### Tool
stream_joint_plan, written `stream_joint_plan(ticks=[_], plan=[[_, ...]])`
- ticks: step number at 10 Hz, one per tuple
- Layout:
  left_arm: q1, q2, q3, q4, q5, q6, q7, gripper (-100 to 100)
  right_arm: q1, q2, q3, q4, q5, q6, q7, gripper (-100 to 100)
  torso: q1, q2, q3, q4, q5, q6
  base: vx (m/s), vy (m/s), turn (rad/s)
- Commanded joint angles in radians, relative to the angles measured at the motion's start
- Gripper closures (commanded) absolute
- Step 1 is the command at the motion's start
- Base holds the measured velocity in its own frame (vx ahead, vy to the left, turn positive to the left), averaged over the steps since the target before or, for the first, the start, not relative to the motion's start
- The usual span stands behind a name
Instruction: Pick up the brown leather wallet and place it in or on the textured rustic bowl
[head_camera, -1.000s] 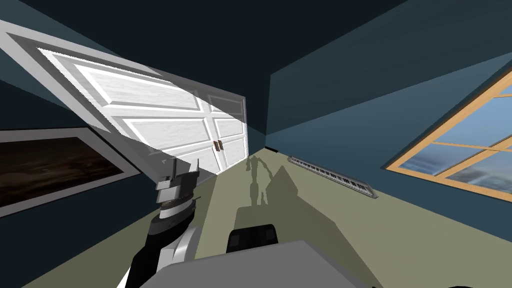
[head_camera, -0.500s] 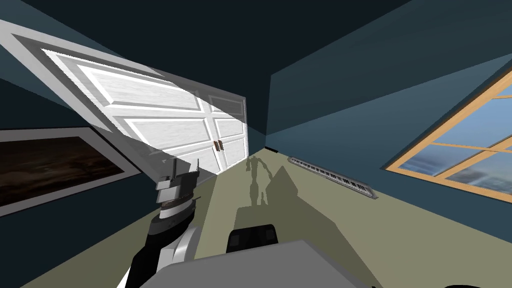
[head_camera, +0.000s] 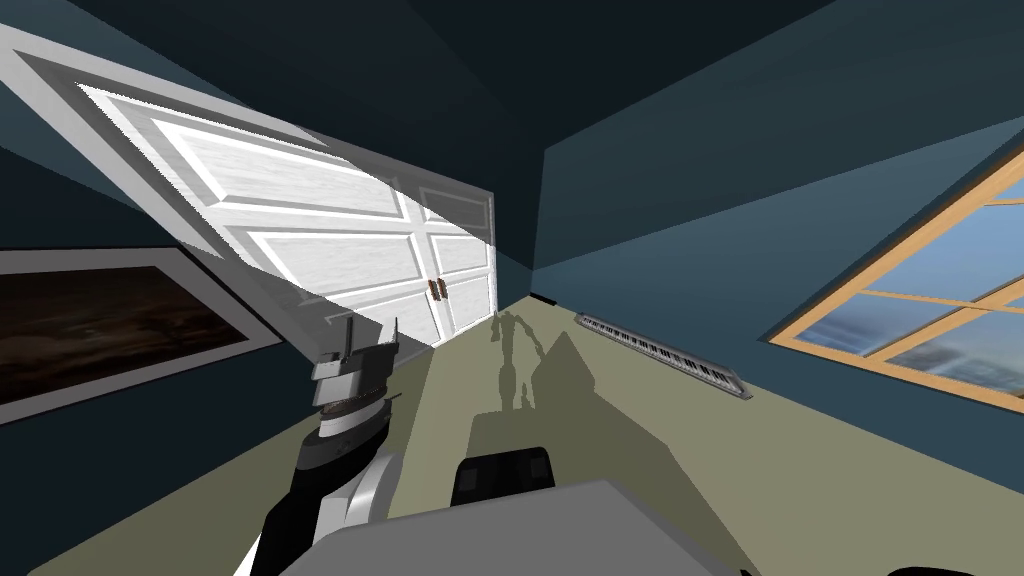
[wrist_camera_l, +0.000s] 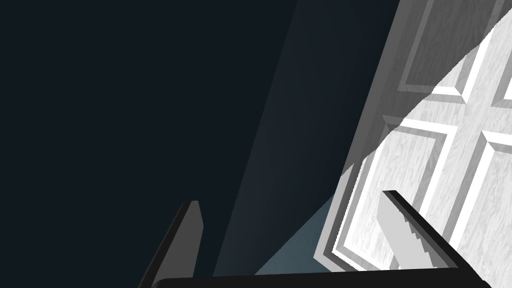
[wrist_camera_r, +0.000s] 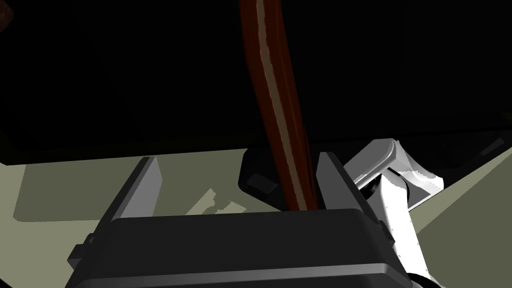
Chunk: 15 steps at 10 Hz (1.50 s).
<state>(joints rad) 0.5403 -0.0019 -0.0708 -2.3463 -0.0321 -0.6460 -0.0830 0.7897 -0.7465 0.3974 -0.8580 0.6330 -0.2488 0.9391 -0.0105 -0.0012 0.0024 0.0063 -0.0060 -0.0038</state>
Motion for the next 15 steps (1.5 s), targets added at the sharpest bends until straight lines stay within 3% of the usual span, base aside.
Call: stream_joint_plan(ticks=[1, 3, 5, 6, 7, 11, 12, 13, 14, 15], plan=[[0.000, 0.000, 0.000, 0.000, 0.000, 0.000, 0.000, 0, -0.005, 0.001, -0.003, 0.005, -0.001, -0.002, 0.002, -100, 0.000, 0.000, 0.000, 0.000, 0.000, 0.000, -0.021, 0.025, 0.074], [0.000, 0.000, 0.000, 0.000, 0.000, 0.000, 0.000, 0, -0.005, 0.001, -0.003, 0.005, -0.001, -0.002, 0.002, -100, -0.002, -0.001, 0.000, 0.000, 0.000, 0.000, 0.015, -0.018, -0.052], [0.000, 0.000, 0.000, 0.000, 0.000, 0.000, 0.000, 0, -0.041, 0.037, 0.006, 0.040, 0.006, 0.032, -0.001, -100, -0.003, 0.000, 0.001, 0.002, -0.004, -0.001, -0.017, 0.021, 0.060], [0.000, 0.000, 0.000, 0.000, 0.000, 0.000, 0.000, 0, -0.034, 0.028, 0.002, 0.043, 0.005, 0.022, 0.004, -100, -0.005, 0.002, 0.003, 0.004, -0.009, -0.001, -0.006, 0.011, 0.014], [0.000, 0.000, 0.000, 0.000, 0.000, 0.000, 0.000, 0, -0.034, 0.029, 0.003, 0.042, 0.005, 0.028, 0.002, 100, -0.007, 0.002, 0.003, 0.004, -0.010, -0.001, -0.002, 0.006, -0.014], [0.000, 0.000, 0.000, 0.000, 0.000, 0.000, 0.000, 0, -0.033, 0.029, 0.005, 0.043, 0.007, 0.026, 0.004, 100, -0.008, 0.003, 0.004, 0.006, -0.009, 0.000, 0.000, -0.001, 0.004], [0.000, 0.000, 0.000, 0.000, 0.000, 0.000, 0.000, 0, -0.033, 0.029, 0.005, 0.043, 0.007, 0.026, 0.005, 0, -0.007, 0.003, 0.004, 0.006, -0.009, 0.000, 0.000, 0.000, 0.000], [0.000, 0.000, 0.000, 0.000, 0.000, 0.000, 0.000, 0, -0.013, 0.009, -0.001, 0.013, 0.000, 0.005, 0.001, 100, -0.007, 0.003, 0.004, 0.006, -0.008, 0.000, 0.007, -0.019, -0.068], [0.000, 0.000, 0.000, 0.000, 0.000, 0.000, 0.000, 0, -0.024, 0.017, 0.005, 0.027, 0.004, 0.018, 0.002, 100, -0.008, 0.003, 0.004, 0.006, -0.008, 0.001, 0.008, -0.008, -0.018], [0.000, 0.000, 0.000, 0.000, 0.000, 0.000, 0.000, 0, -0.022, 0.015, 0.005, 0.025, 0.003, 0.015, 0.002, 0, -0.007, 0.003, 0.005, 0.006, -0.008, 0.000, 0.000, 0.000, 0.000]])
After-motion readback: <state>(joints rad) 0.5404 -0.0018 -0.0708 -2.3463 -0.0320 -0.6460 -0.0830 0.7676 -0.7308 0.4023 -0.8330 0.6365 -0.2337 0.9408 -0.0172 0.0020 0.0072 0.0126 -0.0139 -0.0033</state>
